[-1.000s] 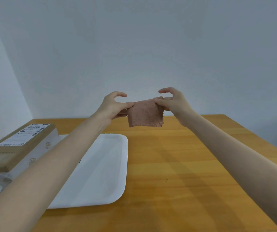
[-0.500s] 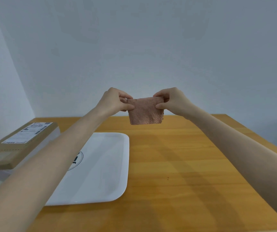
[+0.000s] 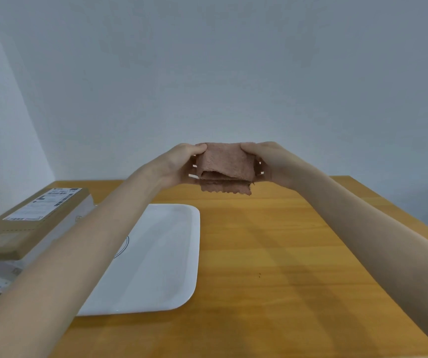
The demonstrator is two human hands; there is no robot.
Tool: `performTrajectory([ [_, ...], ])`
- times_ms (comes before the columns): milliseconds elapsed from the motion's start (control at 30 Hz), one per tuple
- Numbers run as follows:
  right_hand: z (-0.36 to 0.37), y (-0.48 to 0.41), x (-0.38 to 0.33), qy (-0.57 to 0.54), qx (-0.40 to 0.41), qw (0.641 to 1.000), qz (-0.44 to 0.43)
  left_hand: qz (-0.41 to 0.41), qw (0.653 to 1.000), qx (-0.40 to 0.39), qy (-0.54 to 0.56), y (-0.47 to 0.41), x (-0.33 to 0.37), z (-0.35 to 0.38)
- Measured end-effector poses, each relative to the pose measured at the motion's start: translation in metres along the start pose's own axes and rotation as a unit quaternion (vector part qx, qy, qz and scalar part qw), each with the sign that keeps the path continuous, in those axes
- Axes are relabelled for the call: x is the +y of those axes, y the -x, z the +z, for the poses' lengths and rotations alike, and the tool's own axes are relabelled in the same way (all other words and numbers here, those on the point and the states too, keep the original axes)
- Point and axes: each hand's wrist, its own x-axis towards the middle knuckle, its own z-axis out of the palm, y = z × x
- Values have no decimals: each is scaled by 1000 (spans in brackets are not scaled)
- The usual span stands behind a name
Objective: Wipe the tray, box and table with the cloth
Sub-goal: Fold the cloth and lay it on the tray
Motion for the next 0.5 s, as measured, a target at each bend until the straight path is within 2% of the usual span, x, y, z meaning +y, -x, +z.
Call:
performTrajectory([
  [133, 8, -1, 10, 28, 29, 999, 3, -15, 1000, 17, 14, -1, -10, 5],
  [233, 8, -3, 15, -22, 32, 999, 9, -21, 998, -20, 50, 0, -18, 0],
  [367, 9, -1, 16, -122, -19, 991, 42, -38, 995, -28, 92, 2, -25, -11],
  [433, 14, -1, 23, -188, -19, 979, 79, -48, 993, -18, 108, 5, -26, -19],
  [500, 20, -2, 36, -191, -15, 973, 128, -53, 992, 10, 115, 9, -27, -32],
])
